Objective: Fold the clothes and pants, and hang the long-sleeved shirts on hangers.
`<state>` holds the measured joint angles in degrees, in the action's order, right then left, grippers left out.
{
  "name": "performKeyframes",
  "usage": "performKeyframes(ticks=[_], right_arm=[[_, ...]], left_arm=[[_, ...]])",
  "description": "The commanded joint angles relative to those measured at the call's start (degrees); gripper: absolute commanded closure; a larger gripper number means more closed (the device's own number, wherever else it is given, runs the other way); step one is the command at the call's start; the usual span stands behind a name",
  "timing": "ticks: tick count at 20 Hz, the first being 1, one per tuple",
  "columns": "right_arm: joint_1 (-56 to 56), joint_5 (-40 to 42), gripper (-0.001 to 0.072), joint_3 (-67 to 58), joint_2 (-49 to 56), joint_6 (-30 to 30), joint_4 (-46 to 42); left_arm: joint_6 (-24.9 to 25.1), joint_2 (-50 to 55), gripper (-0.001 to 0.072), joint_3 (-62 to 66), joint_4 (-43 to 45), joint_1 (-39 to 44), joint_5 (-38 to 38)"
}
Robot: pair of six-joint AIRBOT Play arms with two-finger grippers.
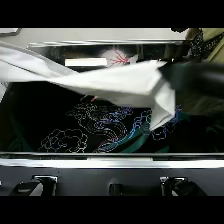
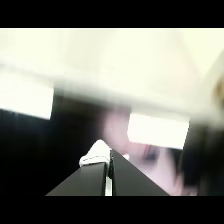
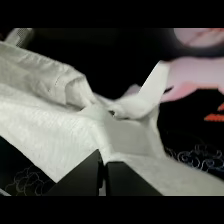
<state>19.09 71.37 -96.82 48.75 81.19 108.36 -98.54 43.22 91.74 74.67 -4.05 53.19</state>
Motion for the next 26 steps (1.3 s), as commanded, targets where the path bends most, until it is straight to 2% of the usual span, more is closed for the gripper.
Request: performKeyframes(ticks=[1,3,8,12,16,18,22,26], right_arm=[[0.0,3.6,0.0679,-11.7,-1.9,1.9,-0.5],[0.0,3.6,0.0679,-12.5,-1.7,0.4,-1.6],[0.0,4.3,0.0679,-12.4,3.5,1.9,-2.1],[0.0,6.4,0.0678,-10.0,12.8,8.3,-1.8],[0.0,-3.9,0.0678,0.8,22.3,12.1,-1.7],[0.0,-11.3,0.0679,4.7,28.3,8.8,-1.7],[0.0,-20.6,0.0678,4.9,42.9,-4.8,-1.0],[0.0,-25.7,0.0677,4.9,52.1,-9.0,5.1]], left_arm=[[-0.6,-10.7,0.0689,0.0,1.6,-0.6,-9.4],[-2.9,-11.7,0.0689,0.0,2.8,-0.6,-10.2],[-3.0,-5.5,0.0690,-0.1,3.0,-0.6,-10.6],[-2.2,8.2,0.0690,-0.1,2.9,-0.1,-10.6],[-1.3,27.3,0.0690,-0.1,3.0,3.9,-10.6],[-1.3,37.0,0.0690,-0.1,3.4,6.0,-10.6],[-2.7,52.2,0.0690,0.0,3.3,8.2,-10.7],[-5.2,59.0,0.0690,-0.1,2.0,8.3,-9.4]])
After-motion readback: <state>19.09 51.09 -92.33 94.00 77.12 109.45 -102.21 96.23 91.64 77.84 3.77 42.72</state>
